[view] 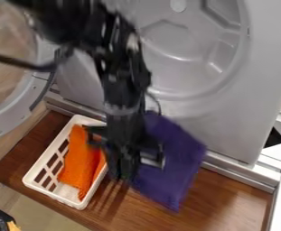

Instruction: Moved the purple cloth to the right side of the table

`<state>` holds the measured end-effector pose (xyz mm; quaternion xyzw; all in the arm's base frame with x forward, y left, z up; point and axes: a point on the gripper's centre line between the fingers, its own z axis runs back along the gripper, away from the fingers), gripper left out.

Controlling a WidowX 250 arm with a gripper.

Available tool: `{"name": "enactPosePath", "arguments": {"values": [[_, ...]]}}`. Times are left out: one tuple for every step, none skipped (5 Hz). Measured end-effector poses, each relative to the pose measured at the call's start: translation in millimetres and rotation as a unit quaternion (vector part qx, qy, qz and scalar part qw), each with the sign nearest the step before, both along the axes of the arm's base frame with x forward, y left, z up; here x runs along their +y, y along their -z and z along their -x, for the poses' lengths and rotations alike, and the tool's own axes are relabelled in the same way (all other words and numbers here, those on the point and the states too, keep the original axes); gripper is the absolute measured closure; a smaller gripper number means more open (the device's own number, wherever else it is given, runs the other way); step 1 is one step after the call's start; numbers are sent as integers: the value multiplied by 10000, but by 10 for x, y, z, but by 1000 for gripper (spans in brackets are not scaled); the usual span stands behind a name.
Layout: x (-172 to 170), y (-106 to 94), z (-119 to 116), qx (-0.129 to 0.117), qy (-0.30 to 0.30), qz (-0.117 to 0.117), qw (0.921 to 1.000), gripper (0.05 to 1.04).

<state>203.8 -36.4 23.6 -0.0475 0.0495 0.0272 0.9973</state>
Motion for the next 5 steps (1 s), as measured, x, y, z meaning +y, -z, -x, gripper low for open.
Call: {"name": "enactPosePath", "arguments": {"values": [[-53,325,49,174,-75,158,9997,976],[-79,525,-10,297,-76,133,9994,976],[-117,664,-73,428,-2,98,9990,952],[-145,648,-141,426,37,-242,9988,754],[-94,589,-155,354,-177,-736,9965,456]]}}
